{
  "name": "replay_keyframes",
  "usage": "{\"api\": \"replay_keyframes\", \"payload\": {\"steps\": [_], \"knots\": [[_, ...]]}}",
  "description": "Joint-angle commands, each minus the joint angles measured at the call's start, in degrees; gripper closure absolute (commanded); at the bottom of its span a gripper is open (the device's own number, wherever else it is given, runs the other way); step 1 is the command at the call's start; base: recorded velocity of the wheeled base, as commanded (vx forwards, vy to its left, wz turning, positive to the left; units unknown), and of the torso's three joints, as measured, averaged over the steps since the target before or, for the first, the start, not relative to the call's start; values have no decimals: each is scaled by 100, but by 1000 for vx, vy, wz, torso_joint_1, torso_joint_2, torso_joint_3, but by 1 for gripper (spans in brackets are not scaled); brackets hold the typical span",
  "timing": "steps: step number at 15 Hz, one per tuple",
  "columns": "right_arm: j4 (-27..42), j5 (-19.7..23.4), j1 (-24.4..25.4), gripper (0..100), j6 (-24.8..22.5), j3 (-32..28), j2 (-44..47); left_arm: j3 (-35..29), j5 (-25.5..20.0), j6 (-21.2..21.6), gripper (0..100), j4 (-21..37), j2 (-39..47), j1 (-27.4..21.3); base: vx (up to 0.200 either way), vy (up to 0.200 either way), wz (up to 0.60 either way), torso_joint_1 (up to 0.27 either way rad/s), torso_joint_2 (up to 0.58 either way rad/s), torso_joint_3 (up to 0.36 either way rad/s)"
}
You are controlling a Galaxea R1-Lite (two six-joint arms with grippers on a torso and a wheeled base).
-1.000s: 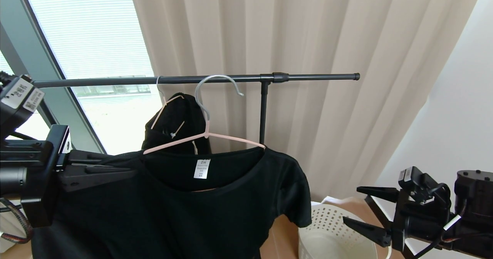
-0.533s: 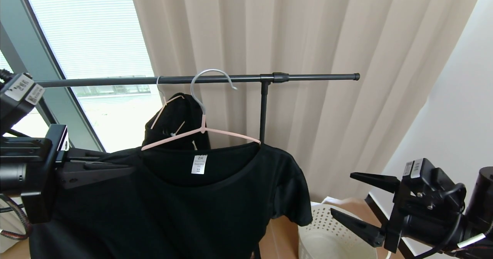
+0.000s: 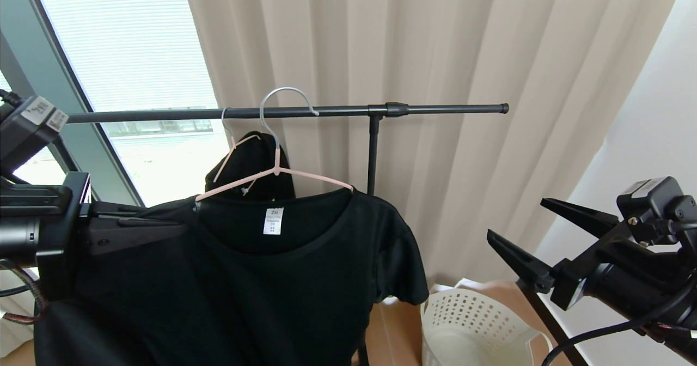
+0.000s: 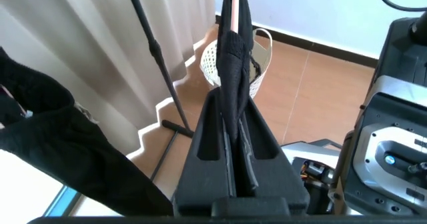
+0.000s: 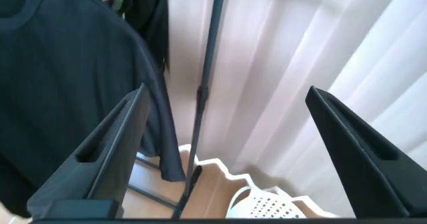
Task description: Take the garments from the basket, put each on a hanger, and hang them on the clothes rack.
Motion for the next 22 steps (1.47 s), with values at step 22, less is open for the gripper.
{"api": "replay_keyframes", "payload": {"steps": [22], "knots": [[247, -59, 7, 0, -4, -230, -159, -620, 3208, -3209, 100, -1039, 929, -1213, 0, 0, 0, 0, 0, 0]]}}
